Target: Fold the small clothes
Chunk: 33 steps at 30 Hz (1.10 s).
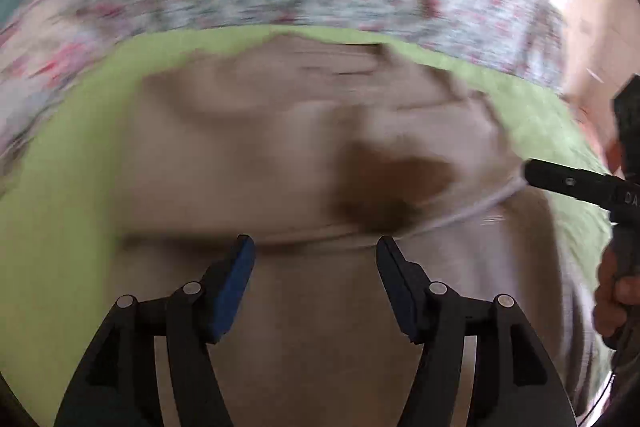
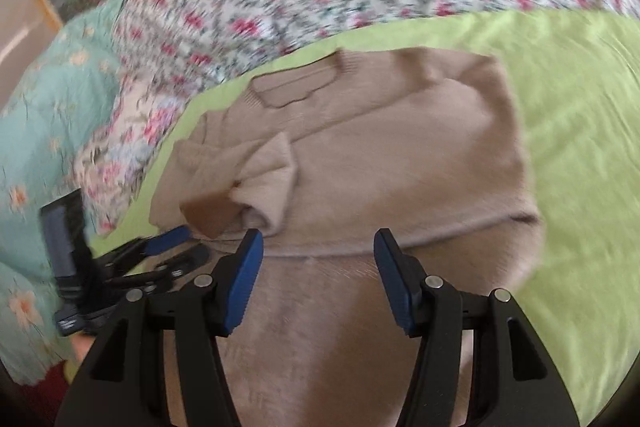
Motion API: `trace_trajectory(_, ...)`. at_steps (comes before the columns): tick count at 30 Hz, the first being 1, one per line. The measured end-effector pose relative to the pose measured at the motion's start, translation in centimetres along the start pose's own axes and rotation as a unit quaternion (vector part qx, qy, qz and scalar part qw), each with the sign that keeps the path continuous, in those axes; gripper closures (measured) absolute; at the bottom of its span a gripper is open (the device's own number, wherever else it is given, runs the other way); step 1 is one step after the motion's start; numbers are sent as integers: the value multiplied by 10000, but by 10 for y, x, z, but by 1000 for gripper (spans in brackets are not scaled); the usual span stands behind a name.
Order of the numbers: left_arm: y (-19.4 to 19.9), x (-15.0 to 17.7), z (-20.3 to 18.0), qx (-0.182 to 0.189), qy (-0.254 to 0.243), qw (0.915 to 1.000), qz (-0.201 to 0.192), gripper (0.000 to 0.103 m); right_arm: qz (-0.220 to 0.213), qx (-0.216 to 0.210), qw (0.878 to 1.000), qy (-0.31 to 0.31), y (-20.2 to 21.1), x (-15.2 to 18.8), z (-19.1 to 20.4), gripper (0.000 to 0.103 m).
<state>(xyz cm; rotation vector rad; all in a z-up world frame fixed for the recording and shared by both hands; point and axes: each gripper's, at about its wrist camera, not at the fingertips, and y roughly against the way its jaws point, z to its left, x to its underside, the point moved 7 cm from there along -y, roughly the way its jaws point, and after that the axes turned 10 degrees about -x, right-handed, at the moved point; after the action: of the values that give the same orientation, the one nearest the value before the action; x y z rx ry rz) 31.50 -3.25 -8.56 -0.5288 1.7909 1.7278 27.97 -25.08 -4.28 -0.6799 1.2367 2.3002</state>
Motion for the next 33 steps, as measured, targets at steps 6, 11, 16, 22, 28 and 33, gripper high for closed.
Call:
trace_trajectory(6,-24,14,98,-759,973,9914,428,41,578,531,9871,1399,-72,-5,38,44)
trace_trajectory(11,-30,9,112,-900,981,9905,352,40,751,980,9601,2508,-96,1,52,40)
trace_trajectory(16,-39,-7,116,-1023,1069,9885,307,40,710,570,9542,2848,-78,6,60,32)
trace_trajectory(22,-49,-17,118,-1071,1188,9867,276,40,854,702,9287,3541,-76,25,64,30)
trace_trajectory(28,-54,-18,115,-1148,1107,9867,315,40,941,741,9107,3953,-109,21,78,42)
trace_trajectory(33,-53,-20,116,-1248,1043,9863,264,43,315,356,9657,2551,-73,-19,56,96)
